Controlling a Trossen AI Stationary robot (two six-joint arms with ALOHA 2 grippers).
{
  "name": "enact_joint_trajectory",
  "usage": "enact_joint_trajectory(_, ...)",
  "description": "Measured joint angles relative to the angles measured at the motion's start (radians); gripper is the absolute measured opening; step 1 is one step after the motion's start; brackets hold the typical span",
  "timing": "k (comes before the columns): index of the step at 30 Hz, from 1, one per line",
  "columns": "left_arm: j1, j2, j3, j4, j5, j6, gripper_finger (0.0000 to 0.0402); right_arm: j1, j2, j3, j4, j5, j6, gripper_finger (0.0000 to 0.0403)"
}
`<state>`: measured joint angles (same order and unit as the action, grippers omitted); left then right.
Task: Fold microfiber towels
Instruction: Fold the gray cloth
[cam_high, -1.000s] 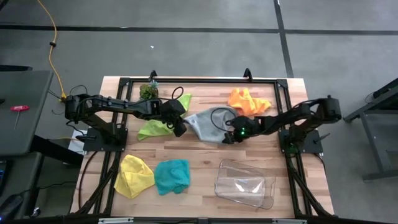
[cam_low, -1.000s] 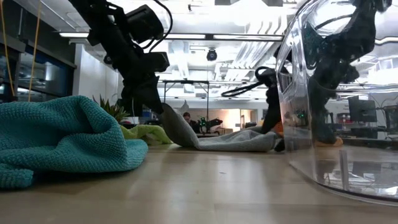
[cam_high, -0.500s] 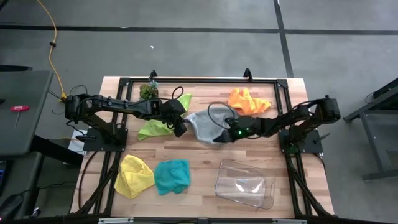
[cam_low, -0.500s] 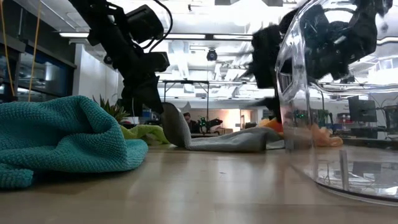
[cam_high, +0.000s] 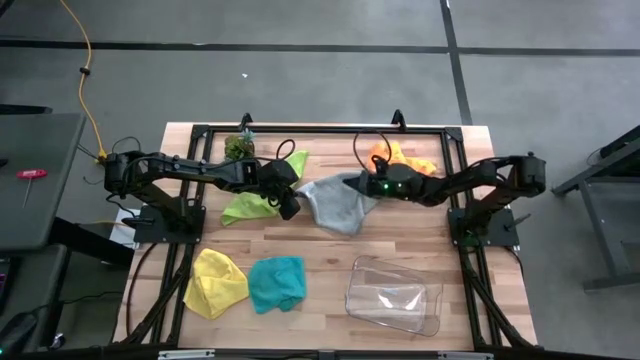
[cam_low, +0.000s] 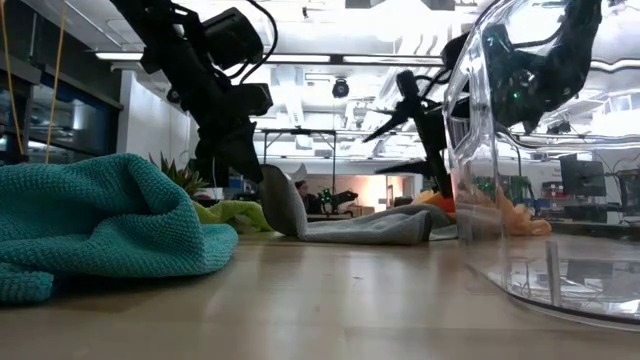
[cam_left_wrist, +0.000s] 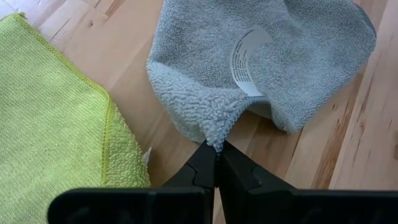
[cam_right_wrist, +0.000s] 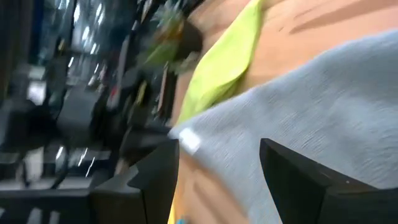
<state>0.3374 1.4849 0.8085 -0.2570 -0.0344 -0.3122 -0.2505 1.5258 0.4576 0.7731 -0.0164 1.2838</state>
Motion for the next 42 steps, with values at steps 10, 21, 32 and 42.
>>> enact_joint_trajectory(10,0.000,0.000,0.000,0.008,0.000,0.001,0.0000,0.120,-0.147,0.091,-0.520,-0.200,-0.218,0.0216)
enact_joint_trajectory(21,0.000,0.000,0.000,0.010,0.000,0.000,0.0000,0.413,-0.154,0.198,-0.932,0.081,-0.032,0.0216)
enact_joint_trajectory(32,0.000,0.000,0.000,0.018,0.001,-0.003,0.0000,0.399,0.004,0.198,-0.831,0.173,0.095,0.0216)
enact_joint_trajectory(42,0.000,0.000,0.000,0.015,0.001,-0.003,0.0000,0.386,0.153,0.205,-0.570,0.135,0.112,0.0216)
